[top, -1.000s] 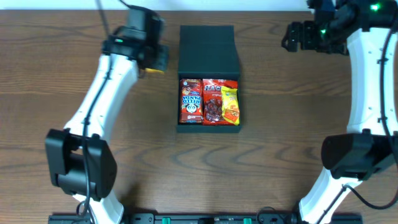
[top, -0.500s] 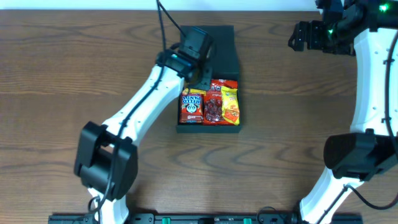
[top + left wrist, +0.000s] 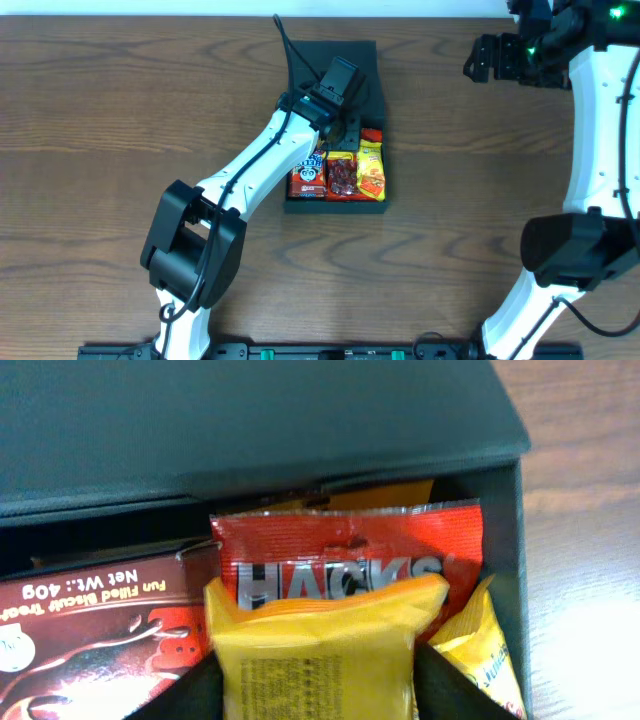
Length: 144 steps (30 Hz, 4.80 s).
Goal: Pack container
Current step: 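Carry the yellow packet over the box and drop it inside, then move both grippers to the edges of the raised black lid, then push the black lid forward with both grippers to close the box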
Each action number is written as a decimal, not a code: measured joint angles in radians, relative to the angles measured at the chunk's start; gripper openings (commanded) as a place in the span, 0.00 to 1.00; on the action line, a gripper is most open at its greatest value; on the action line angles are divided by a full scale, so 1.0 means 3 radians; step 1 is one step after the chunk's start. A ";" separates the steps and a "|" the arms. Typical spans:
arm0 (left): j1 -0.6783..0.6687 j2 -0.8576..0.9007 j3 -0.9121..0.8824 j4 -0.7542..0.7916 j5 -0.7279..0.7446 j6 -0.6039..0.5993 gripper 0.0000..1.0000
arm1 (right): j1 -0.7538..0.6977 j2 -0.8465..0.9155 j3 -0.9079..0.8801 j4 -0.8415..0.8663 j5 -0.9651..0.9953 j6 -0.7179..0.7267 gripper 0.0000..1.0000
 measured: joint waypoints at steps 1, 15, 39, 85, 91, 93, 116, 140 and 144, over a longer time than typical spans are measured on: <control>0.0000 0.0000 0.0000 0.0031 0.0005 -0.0022 0.70 | 0.0000 0.0000 0.0000 0.0000 0.0000 0.0001 0.99; 0.0158 -0.0033 0.0000 0.0132 -0.0010 -0.0047 0.80 | 0.0000 0.0000 -0.0008 -0.0076 -0.0001 -0.0013 0.76; 0.1446 0.0298 0.0001 0.0303 0.0413 -0.0434 0.06 | 0.0046 0.0631 -0.1809 0.2627 -0.2008 0.0346 0.02; 0.1471 0.0706 0.0001 0.1180 0.0860 -0.0919 0.07 | 0.0385 0.1392 -0.1846 0.4178 -0.3597 0.1183 0.01; 0.1490 0.0707 0.0001 0.1389 0.0963 -0.0958 0.06 | 0.0387 0.1392 -0.1846 0.4200 -0.3740 0.1183 0.01; 0.1493 0.0707 0.0001 0.1484 0.1040 -0.0959 0.06 | 0.0387 0.1392 -0.1846 0.4247 -0.3817 0.1183 0.02; 0.1637 0.0710 0.0001 0.2661 0.2937 -0.0825 0.06 | 0.0426 0.1406 -0.1860 0.6458 -0.4325 0.2908 0.02; 0.1637 -0.0046 0.0003 0.2318 0.3717 -0.0357 0.06 | 0.0715 0.1417 -0.1862 0.9701 -0.4377 0.6132 0.02; 0.1625 -0.0046 0.0003 0.2204 0.3789 -0.0240 0.06 | 0.0832 0.1417 -0.1862 0.9702 -0.4377 0.6139 0.02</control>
